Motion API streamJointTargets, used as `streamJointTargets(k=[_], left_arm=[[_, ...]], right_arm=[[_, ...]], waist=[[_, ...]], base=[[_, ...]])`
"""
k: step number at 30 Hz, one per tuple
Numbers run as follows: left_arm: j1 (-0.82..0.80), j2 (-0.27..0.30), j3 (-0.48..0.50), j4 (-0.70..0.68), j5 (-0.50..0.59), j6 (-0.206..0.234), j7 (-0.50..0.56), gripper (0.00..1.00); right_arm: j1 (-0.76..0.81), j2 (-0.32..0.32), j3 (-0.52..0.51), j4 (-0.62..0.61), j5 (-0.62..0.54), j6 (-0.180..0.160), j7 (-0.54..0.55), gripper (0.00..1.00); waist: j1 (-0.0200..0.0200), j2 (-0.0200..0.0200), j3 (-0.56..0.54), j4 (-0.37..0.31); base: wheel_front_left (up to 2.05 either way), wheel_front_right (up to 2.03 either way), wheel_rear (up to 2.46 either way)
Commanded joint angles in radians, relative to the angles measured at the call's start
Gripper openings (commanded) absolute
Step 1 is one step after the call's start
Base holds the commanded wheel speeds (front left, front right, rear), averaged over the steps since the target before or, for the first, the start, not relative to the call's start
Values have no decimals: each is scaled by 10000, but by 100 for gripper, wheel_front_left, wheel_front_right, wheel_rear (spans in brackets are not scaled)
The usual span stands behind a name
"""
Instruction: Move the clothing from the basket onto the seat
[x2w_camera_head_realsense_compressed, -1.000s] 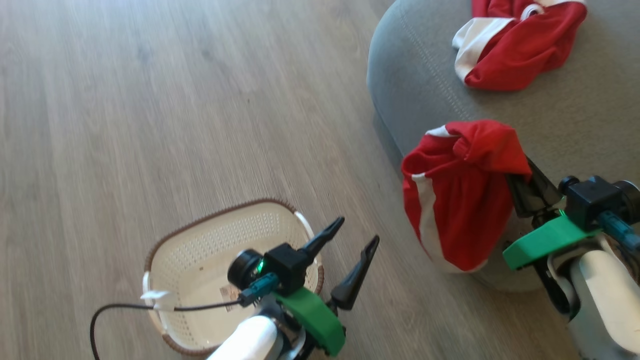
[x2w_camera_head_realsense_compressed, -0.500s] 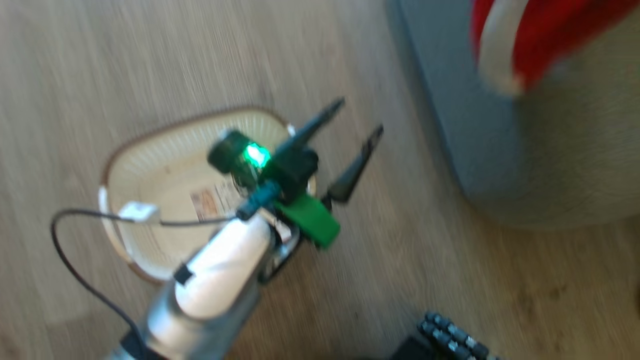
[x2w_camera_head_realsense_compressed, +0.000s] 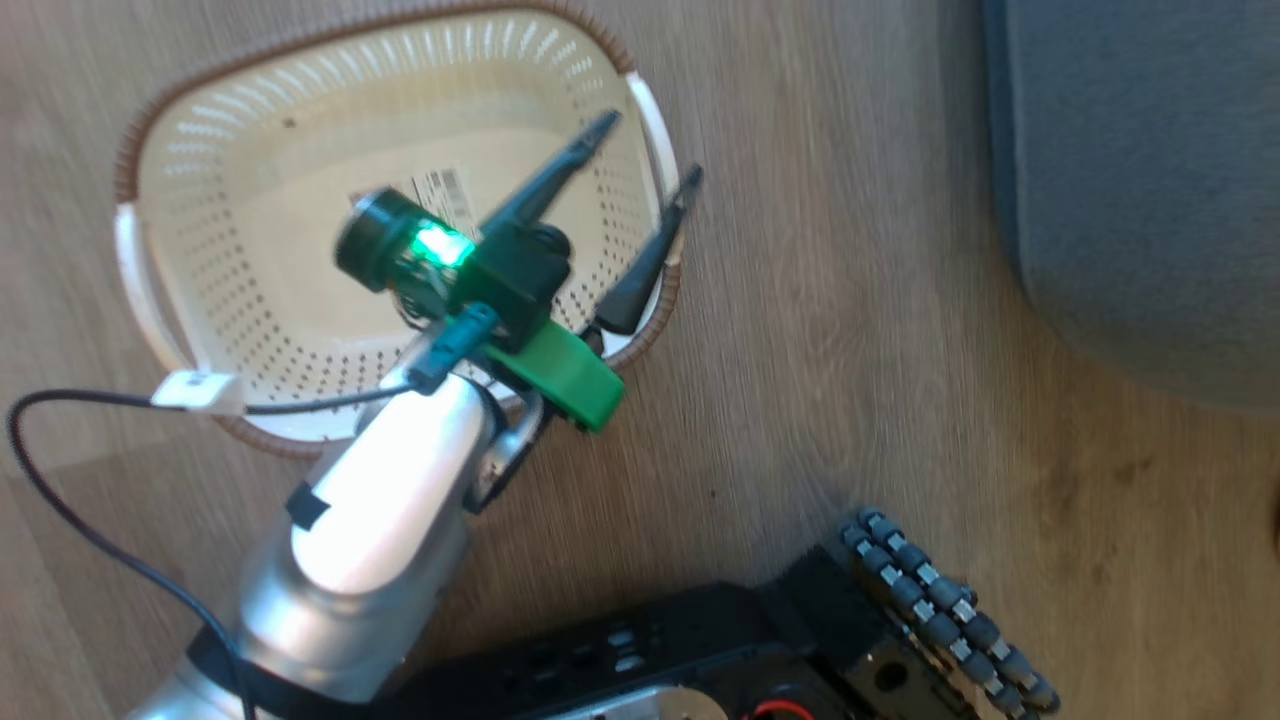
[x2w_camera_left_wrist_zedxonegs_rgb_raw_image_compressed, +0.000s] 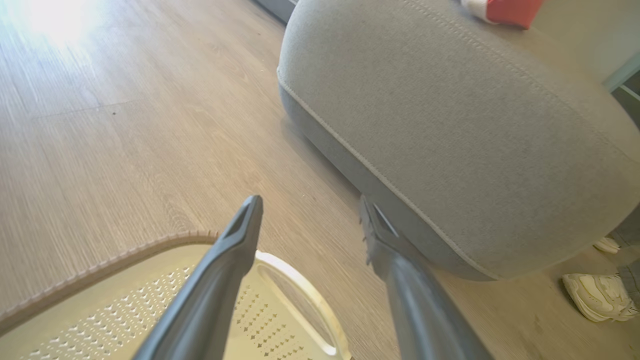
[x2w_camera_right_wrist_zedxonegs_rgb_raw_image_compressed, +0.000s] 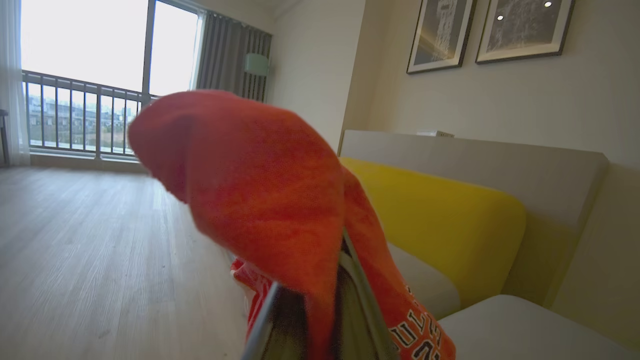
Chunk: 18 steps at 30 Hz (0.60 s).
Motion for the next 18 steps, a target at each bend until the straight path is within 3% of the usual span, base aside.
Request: streamJointTargets(k=[1, 7, 9, 11, 18], left_arm=[[13, 28, 183, -396, 58, 34, -95, 100], [47, 252, 217, -349, 152, 161, -78, 100], [149, 337, 250, -290, 114, 200, -70, 100], [269, 422, 309, -222, 43, 235, -65, 100], [823, 403, 669, 39, -443, 413, -81, 100]], right_arm=[[373, -61, -86, -45, -93, -4, -63, 0], [1695, 1190, 254, 1601, -297, -4, -783, 0], [1993, 1533, 403, 1937, -303, -4, -952, 33], [2252, 1816, 591, 2060, -173, -4, -1052, 100], [4051, 2132, 1981, 930, 185, -4, -1147, 100]], waist=[[-2, 1, 505, -149], [-2, 1, 739, -604], [-2, 1, 592, -747], [-2, 1, 350, -870], [-2, 1, -1166, -1132]], base=[[0, 0, 0], [0, 0, 0], [0, 0, 0], [0, 0, 0], [0, 0, 0]])
